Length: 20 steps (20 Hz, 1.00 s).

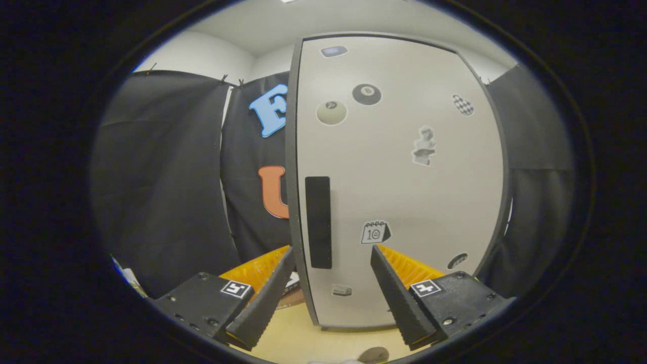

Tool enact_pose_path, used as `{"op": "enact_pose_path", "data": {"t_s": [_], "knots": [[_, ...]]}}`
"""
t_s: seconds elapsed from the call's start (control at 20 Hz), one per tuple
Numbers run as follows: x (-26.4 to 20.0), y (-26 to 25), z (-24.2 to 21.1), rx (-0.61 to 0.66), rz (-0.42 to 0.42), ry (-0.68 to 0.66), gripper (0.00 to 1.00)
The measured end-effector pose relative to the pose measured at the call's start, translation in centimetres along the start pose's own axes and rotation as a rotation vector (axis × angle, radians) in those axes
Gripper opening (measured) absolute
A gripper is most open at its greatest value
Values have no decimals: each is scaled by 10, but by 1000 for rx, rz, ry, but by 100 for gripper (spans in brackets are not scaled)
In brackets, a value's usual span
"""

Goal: Open the shoe cabinet door, grab the shoes and put them into the shoe cabinet, then close the shoe cabinet door.

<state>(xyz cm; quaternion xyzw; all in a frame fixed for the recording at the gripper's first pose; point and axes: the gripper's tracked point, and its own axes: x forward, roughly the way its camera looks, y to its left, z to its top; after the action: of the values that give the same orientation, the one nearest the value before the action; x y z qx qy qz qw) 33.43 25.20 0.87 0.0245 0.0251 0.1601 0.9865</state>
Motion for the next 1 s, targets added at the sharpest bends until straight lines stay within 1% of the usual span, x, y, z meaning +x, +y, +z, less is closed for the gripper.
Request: {"op": "enact_pose_path", "data": {"t_s": [0.1,0.3,0.5,0.65,0.75,0.85,1.0], "knots": [[21,5,2,-2,3,-4,98],[47,7,4,18,-13,7,89],[57,10,5,19,-9,17,65],[58,4,5,28,-51,14,49],[54,3,3,18,-51,35,41],[49,3,2,15,-30,54,37],[34,4,0,6,-2,62,35]]}}
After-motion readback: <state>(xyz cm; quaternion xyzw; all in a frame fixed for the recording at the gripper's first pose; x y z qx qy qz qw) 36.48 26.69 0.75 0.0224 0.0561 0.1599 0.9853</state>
